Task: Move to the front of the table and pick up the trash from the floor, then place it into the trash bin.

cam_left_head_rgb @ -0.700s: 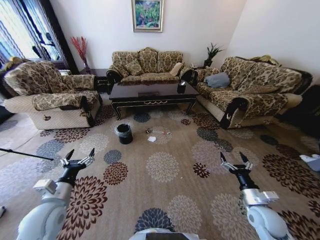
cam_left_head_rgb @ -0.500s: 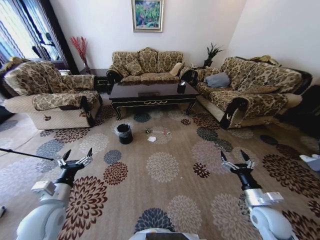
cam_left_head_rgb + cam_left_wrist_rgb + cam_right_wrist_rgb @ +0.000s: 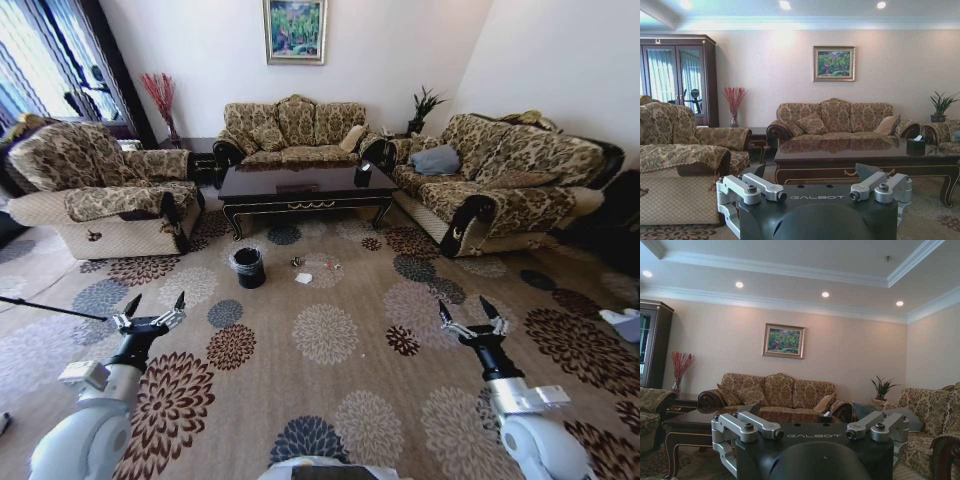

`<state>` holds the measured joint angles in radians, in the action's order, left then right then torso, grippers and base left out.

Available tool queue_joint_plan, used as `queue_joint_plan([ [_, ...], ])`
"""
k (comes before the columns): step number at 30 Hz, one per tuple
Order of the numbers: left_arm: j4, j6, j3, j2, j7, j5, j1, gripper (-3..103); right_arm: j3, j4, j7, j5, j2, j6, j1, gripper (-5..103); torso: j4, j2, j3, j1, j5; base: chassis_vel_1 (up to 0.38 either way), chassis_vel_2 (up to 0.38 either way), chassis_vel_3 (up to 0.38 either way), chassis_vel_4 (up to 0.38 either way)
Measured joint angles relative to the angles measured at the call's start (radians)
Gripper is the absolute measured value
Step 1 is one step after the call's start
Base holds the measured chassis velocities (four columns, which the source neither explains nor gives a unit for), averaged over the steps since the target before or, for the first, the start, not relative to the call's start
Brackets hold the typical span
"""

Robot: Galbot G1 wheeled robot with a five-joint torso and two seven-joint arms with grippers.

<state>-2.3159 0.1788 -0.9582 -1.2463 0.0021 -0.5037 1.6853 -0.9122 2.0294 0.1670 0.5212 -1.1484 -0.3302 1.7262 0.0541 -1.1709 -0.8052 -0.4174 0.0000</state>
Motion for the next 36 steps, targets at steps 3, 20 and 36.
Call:
queue_joint_plan([
  [3, 0.001, -0.001, 0.001, 0.000, 0.001, 0.003, 0.002, 100, 0.004, -0.006, 0.000, -0.005, -0.008, -0.003, 0.000, 100, 0.0000, 0.000, 0.000, 0.000, 0.0000, 0.000, 0.000, 0.000, 0.000],
  [20, 0.008, -0.001, 0.009, -0.018, 0.002, 0.028, 0.006, 100, 0.007, -0.015, -0.001, -0.010, -0.019, -0.019, 0.004, 100, 0.0000, 0.048, 0.025, 0.022, 0.0000, 0.000, 0.000, 0.000, 0.000],
  [36, 0.036, -0.005, 0.024, -0.030, 0.004, 0.046, -0.002, 100, 0.017, -0.055, 0.013, -0.013, -0.027, -0.037, -0.016, 100, 0.0000, 0.133, 0.071, 0.061, 0.0000, 0.000, 0.000, 0.000, 0.000],
])
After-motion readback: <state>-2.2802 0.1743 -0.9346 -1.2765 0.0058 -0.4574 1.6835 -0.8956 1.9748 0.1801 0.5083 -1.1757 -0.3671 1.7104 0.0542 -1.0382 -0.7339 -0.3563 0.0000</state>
